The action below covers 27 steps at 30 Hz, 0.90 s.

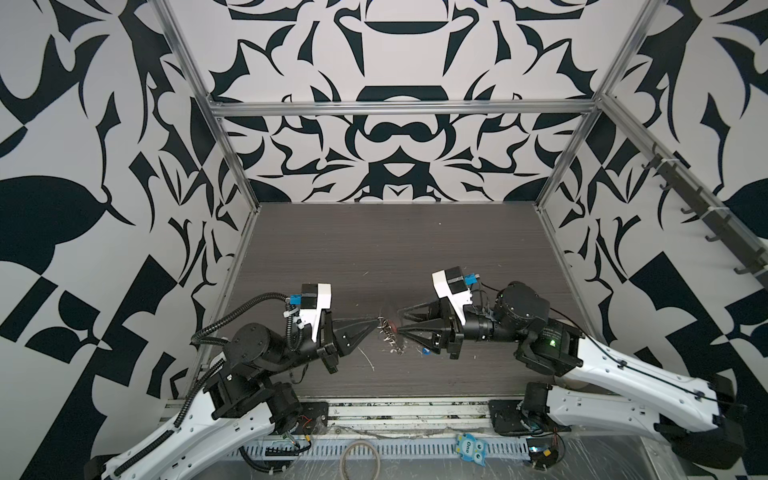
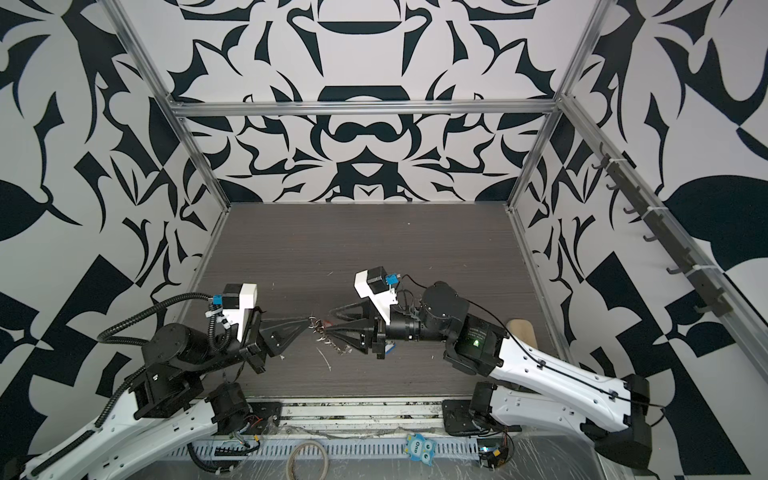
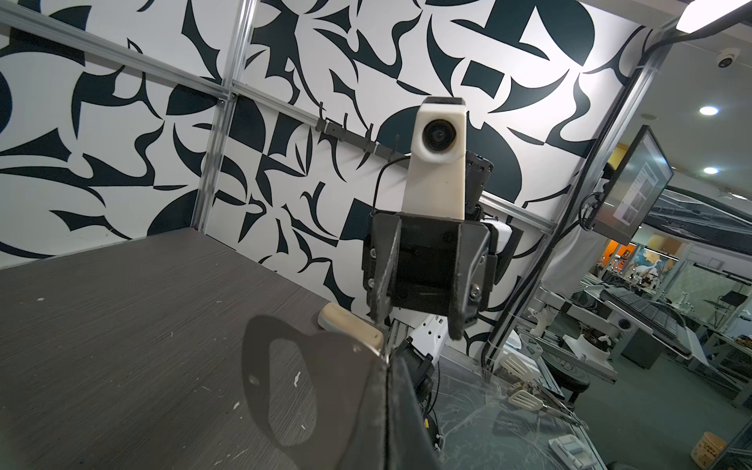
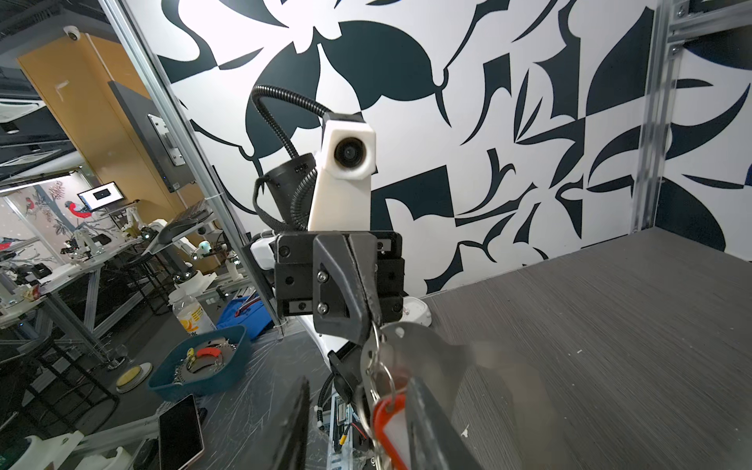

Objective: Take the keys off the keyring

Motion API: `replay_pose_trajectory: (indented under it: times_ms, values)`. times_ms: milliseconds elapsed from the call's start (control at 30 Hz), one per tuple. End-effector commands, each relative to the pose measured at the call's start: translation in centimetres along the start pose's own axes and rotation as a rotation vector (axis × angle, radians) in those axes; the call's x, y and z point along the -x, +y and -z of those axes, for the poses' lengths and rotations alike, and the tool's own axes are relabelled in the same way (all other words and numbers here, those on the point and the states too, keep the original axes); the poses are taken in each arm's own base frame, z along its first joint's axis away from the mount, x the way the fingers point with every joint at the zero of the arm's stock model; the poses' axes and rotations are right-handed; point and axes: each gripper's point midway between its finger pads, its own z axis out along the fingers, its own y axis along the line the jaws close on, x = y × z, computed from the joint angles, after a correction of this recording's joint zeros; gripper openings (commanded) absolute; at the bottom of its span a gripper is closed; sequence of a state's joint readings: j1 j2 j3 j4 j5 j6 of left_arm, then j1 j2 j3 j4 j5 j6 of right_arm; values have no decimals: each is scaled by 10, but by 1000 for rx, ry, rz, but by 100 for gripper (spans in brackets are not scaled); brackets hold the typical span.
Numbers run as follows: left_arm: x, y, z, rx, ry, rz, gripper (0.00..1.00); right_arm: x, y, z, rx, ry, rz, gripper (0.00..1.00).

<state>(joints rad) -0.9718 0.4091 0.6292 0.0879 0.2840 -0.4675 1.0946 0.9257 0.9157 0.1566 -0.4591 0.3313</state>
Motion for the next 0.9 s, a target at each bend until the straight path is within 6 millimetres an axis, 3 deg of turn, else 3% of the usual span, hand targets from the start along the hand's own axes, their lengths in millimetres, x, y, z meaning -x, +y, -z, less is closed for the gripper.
replay_pose_trajectory:
  times_ms: [0, 500, 867]
  values:
    - [15, -9, 2, -29, -54, -22, 0, 9, 6, -6, 25, 2, 18, 45]
    - [16, -13, -1, -52, -43, -16, 0, 13, 14, -18, 94, 29, 19, 47]
    - [19, -12, 1, -40, -60, -18, 0, 13, 13, -19, 95, 30, 8, 16]
